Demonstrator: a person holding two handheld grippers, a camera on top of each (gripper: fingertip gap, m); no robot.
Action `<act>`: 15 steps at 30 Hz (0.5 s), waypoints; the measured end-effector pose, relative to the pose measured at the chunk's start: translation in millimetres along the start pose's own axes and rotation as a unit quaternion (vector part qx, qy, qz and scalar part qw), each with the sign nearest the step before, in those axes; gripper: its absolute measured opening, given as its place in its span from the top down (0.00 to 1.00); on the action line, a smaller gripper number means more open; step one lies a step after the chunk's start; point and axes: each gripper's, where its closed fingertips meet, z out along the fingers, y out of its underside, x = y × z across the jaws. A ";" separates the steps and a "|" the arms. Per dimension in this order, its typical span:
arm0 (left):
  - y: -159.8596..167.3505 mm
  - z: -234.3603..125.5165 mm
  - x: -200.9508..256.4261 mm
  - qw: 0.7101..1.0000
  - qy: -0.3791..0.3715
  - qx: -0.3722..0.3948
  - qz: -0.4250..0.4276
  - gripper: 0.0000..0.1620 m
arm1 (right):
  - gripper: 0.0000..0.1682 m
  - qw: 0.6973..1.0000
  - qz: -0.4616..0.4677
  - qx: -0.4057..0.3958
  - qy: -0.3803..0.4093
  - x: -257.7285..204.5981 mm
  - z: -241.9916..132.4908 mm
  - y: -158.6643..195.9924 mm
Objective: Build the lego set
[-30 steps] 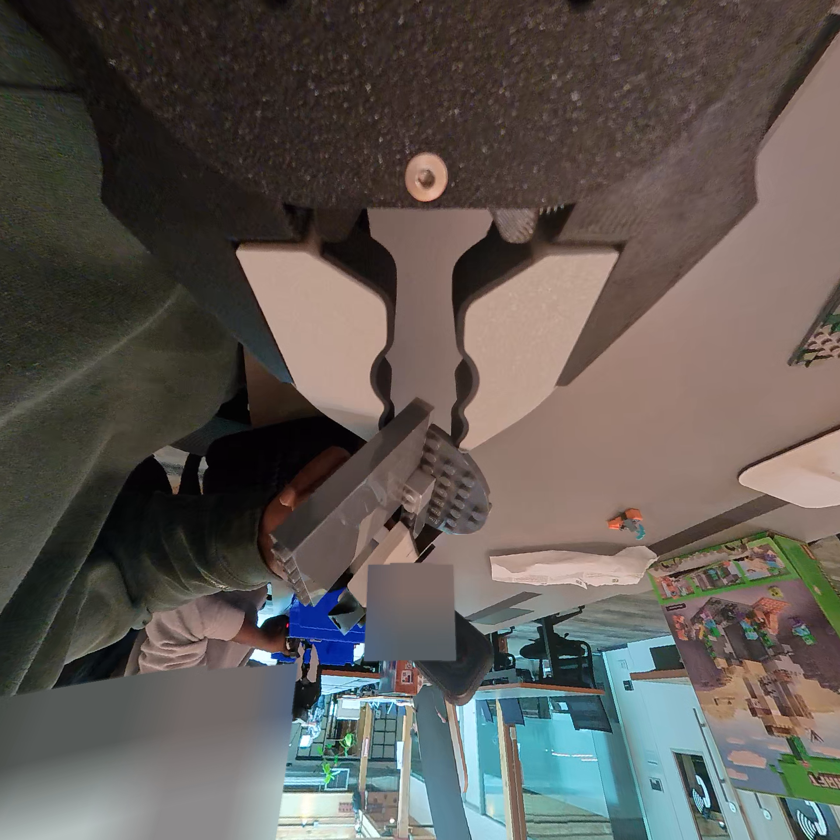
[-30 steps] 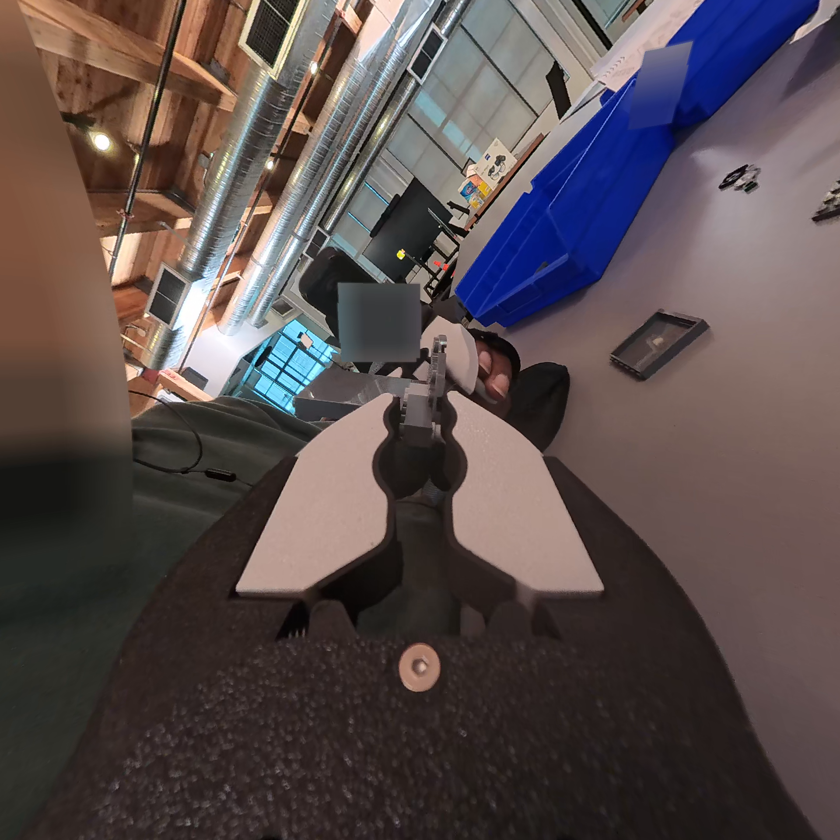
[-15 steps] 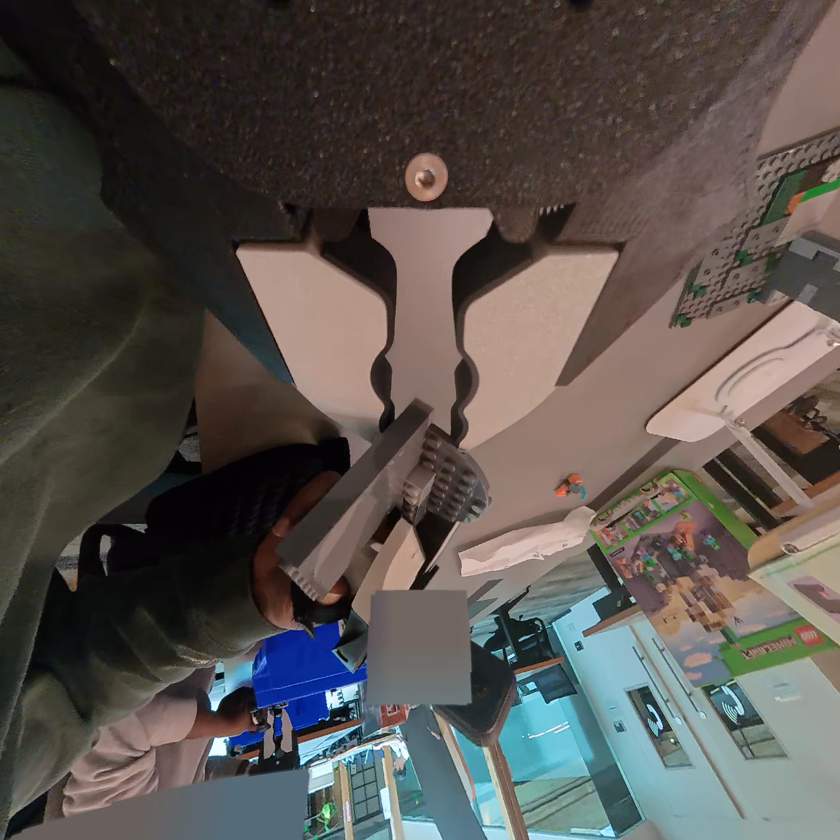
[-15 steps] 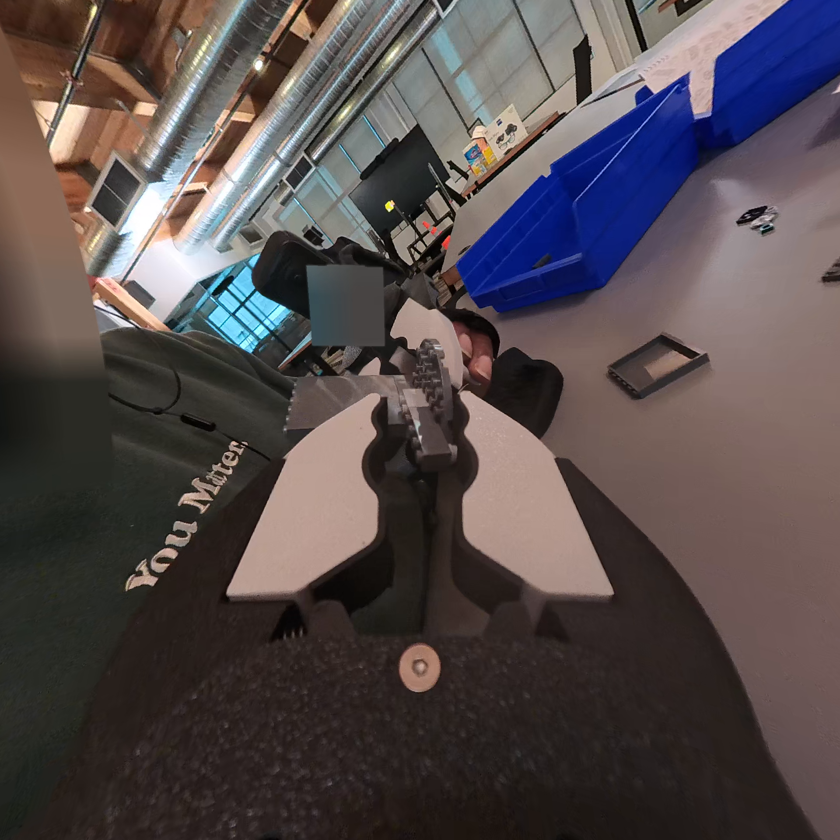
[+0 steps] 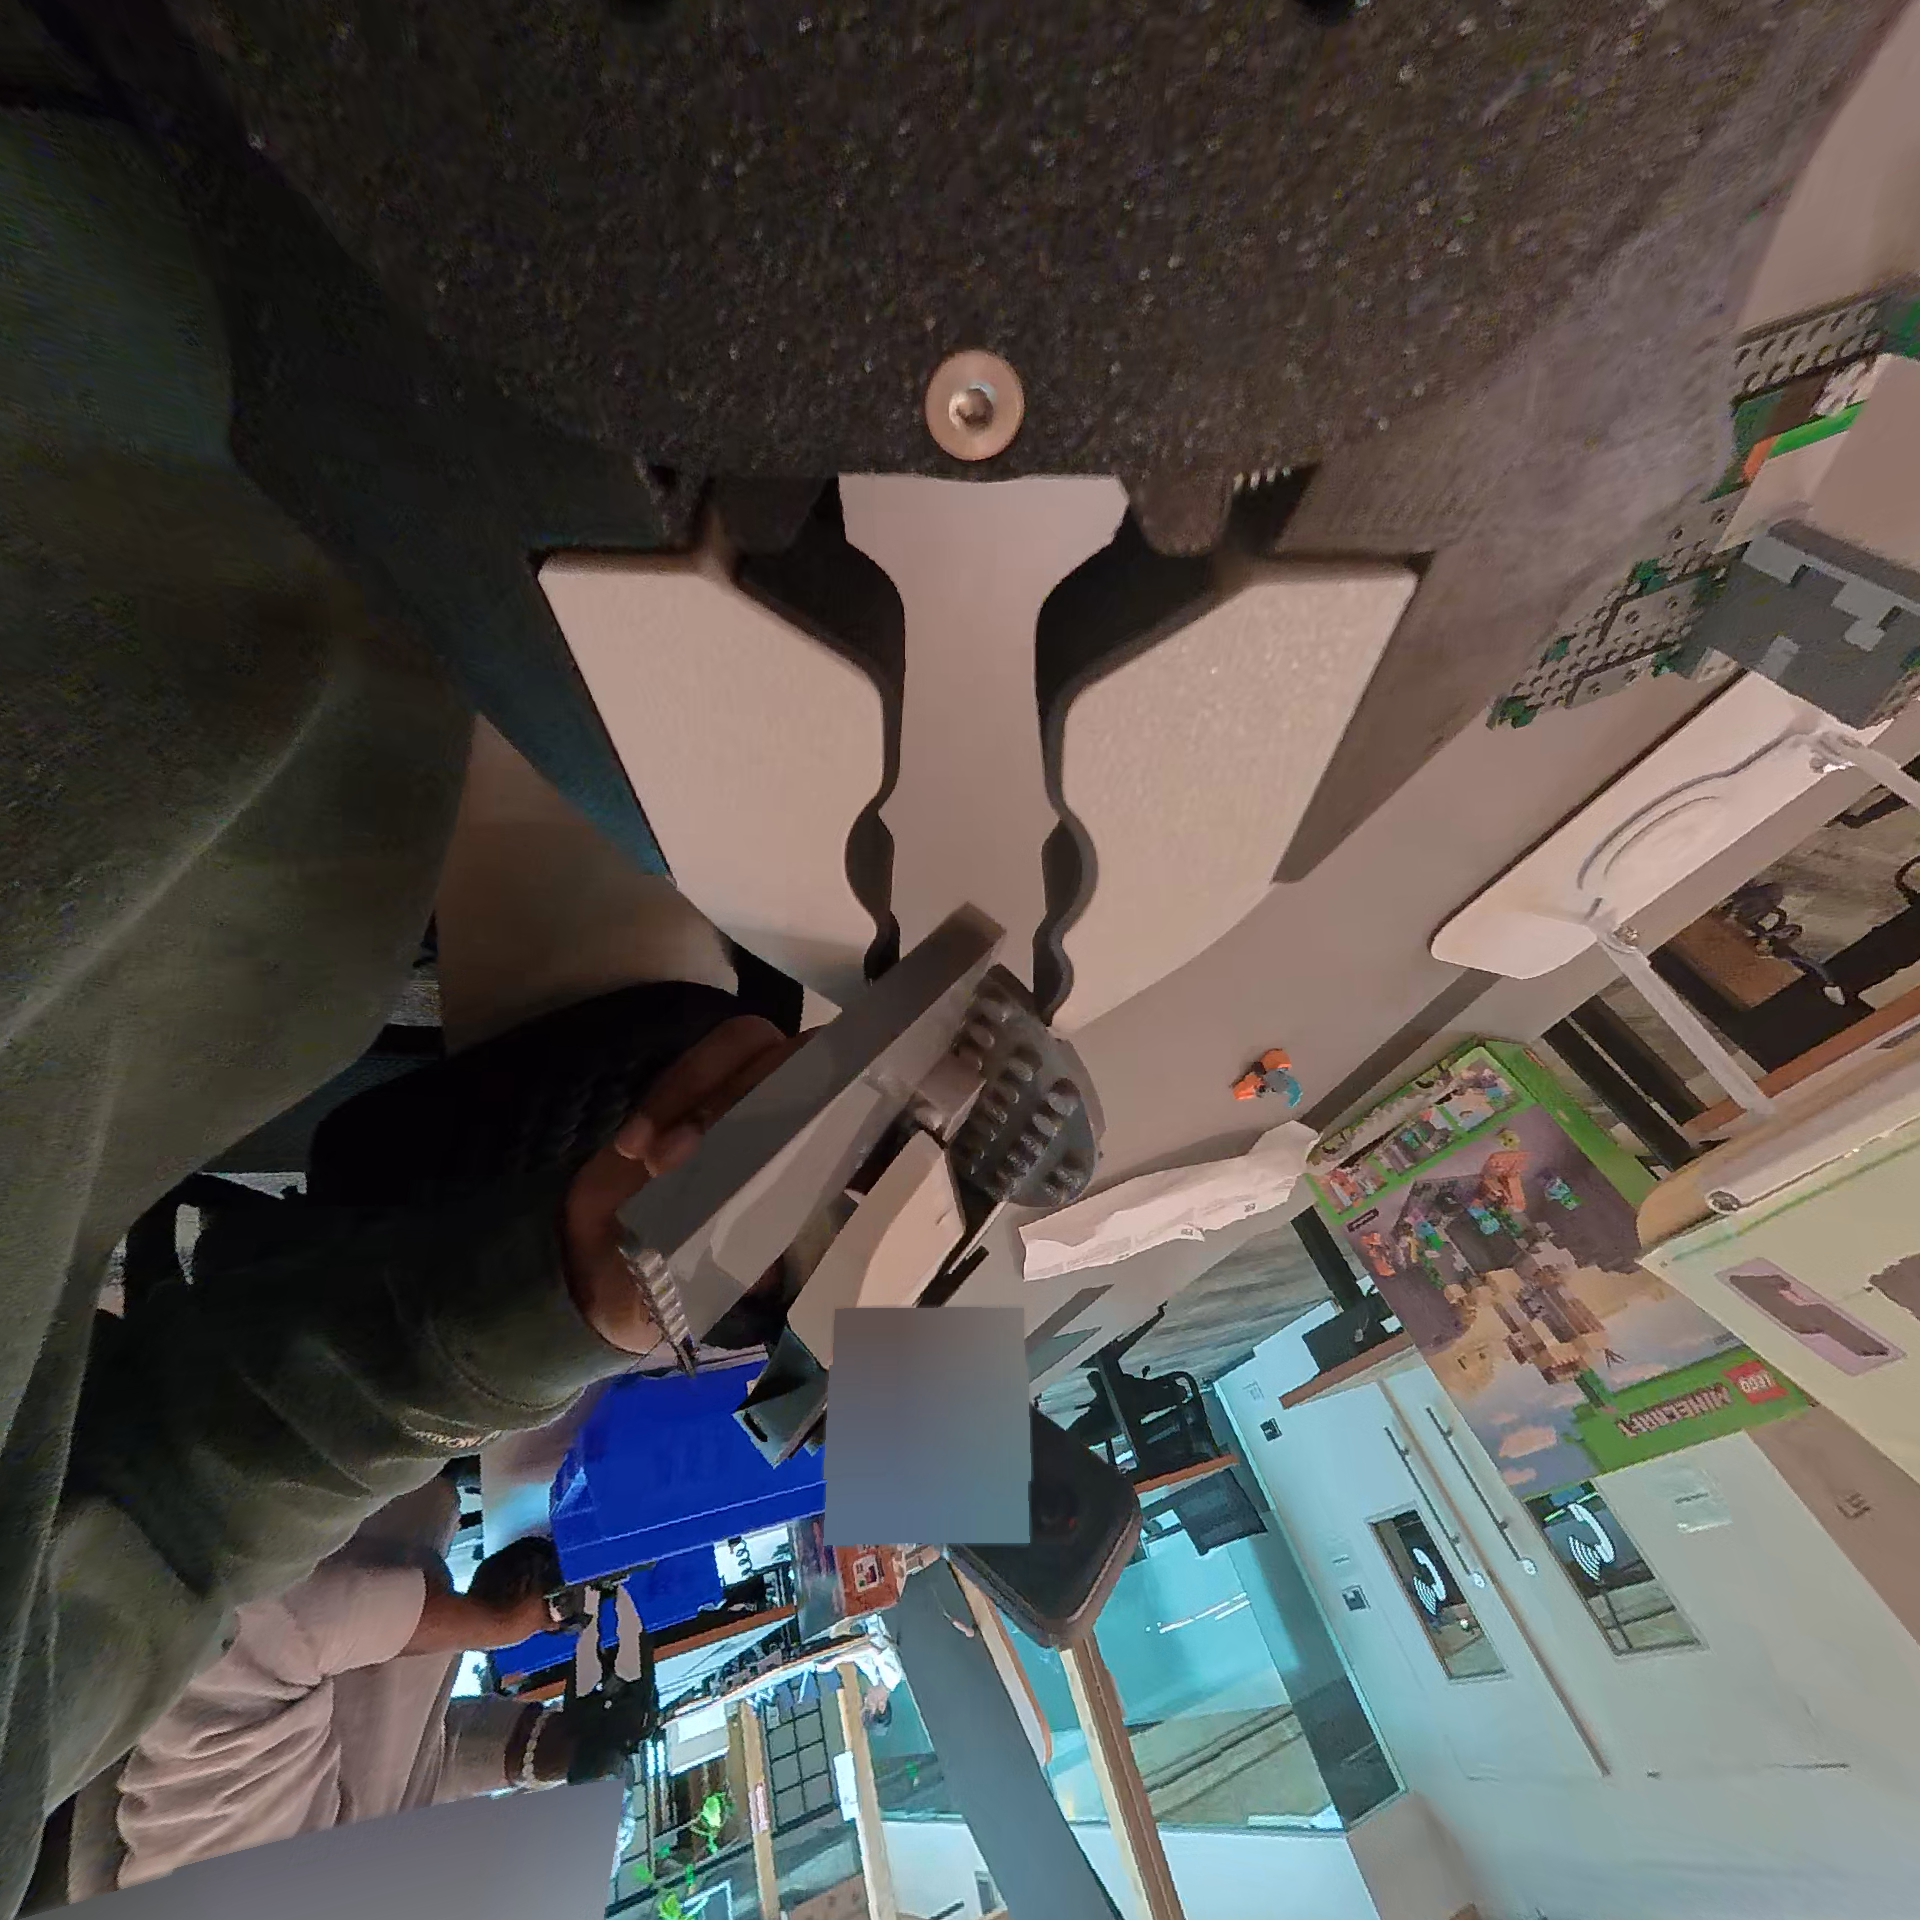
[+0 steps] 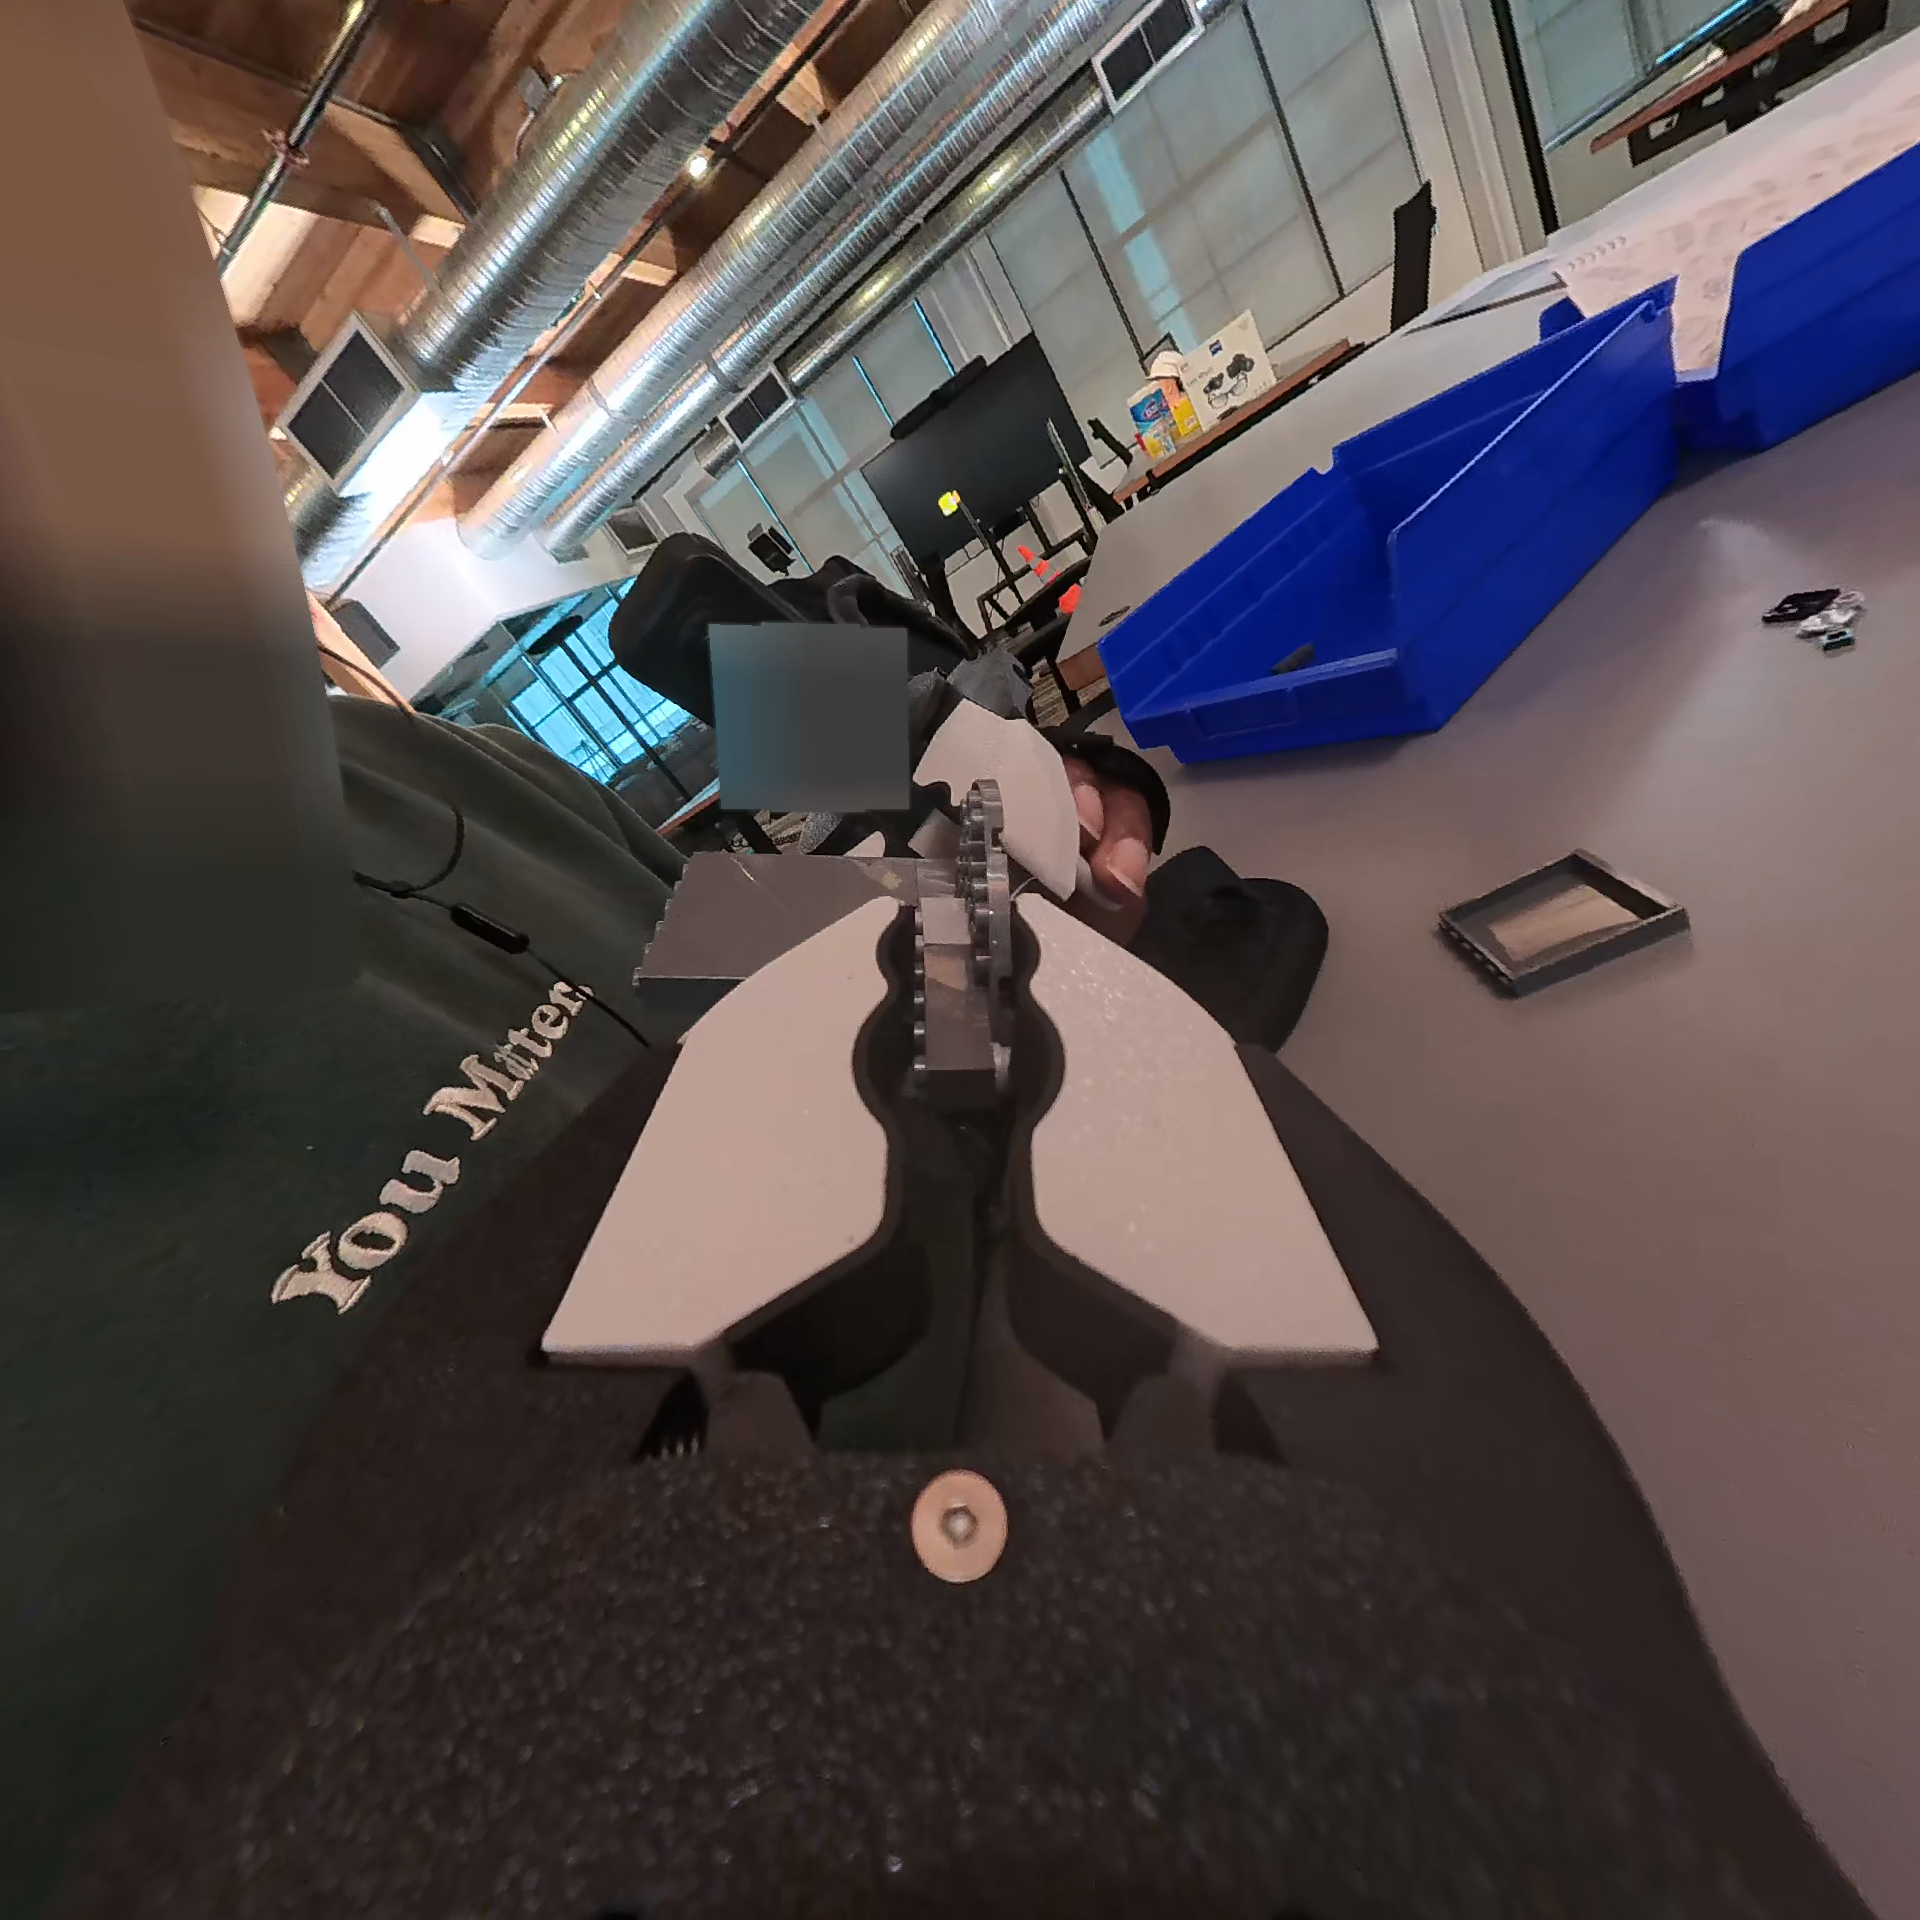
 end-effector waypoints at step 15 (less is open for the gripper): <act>1.0 0.3 -0.8 0.999 0.011 0.017 -0.045 0.85 | 0.90 0.999 0.035 0.005 0.003 4.3 0.4 -0.3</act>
